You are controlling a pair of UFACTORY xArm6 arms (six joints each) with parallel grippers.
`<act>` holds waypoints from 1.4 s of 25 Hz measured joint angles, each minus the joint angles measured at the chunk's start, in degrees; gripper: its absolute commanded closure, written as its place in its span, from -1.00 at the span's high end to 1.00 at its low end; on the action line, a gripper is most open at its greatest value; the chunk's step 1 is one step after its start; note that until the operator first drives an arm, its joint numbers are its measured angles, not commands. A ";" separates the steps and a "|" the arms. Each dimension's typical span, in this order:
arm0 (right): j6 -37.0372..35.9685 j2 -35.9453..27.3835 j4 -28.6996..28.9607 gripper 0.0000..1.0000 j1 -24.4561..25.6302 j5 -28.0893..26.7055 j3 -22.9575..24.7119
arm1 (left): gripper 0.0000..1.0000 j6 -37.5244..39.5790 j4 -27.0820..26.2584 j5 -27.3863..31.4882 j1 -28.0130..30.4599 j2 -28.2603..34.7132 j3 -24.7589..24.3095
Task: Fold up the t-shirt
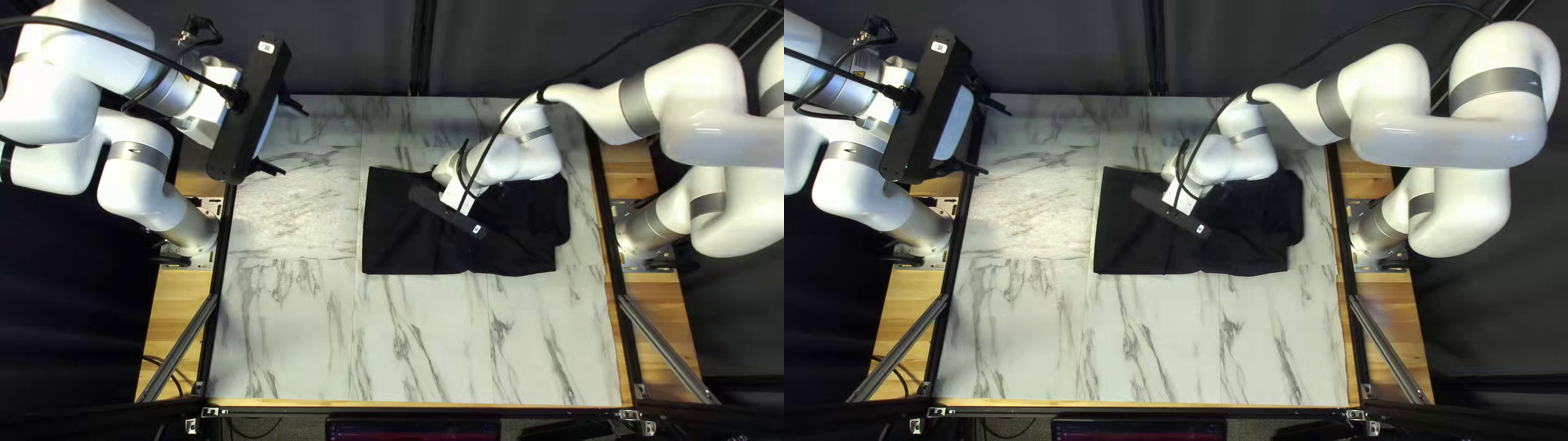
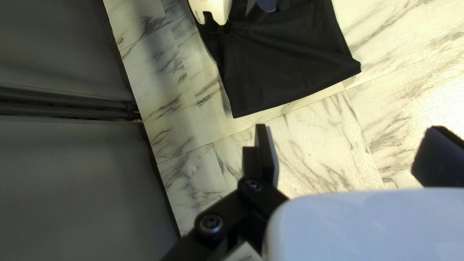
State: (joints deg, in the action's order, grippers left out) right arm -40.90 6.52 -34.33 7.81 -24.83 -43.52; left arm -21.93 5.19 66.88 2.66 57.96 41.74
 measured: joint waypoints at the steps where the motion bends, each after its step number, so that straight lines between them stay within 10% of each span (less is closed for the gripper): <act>1: 1.17 -0.73 -0.35 1.00 -0.72 -0.66 0.04 | 1.00 0.00 0.00 0.00 0.00 0.00 0.00; 26: 23.28 8.80 -11.29 1.00 -21.06 -2.60 -7.87 | 1.00 0.00 0.00 0.00 0.00 0.00 0.00; 27: 23.31 9.44 -11.46 0.93 -20.88 -2.08 -8.04 | 1.00 0.00 0.00 0.00 0.00 0.00 0.00; 31: 22.94 11.55 -11.98 -0.97 -19.97 -0.18 -8.90 | 1.00 0.00 0.00 0.00 0.00 0.00 0.00; 35: 22.27 12.38 -11.98 -1.00 -19.48 0.64 -9.23 | 1.00 0.00 0.00 0.00 0.00 0.00 0.00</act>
State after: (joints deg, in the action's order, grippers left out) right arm -18.63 18.90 -46.31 -11.67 -24.19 -52.75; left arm -21.93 5.19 66.88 2.66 57.96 41.74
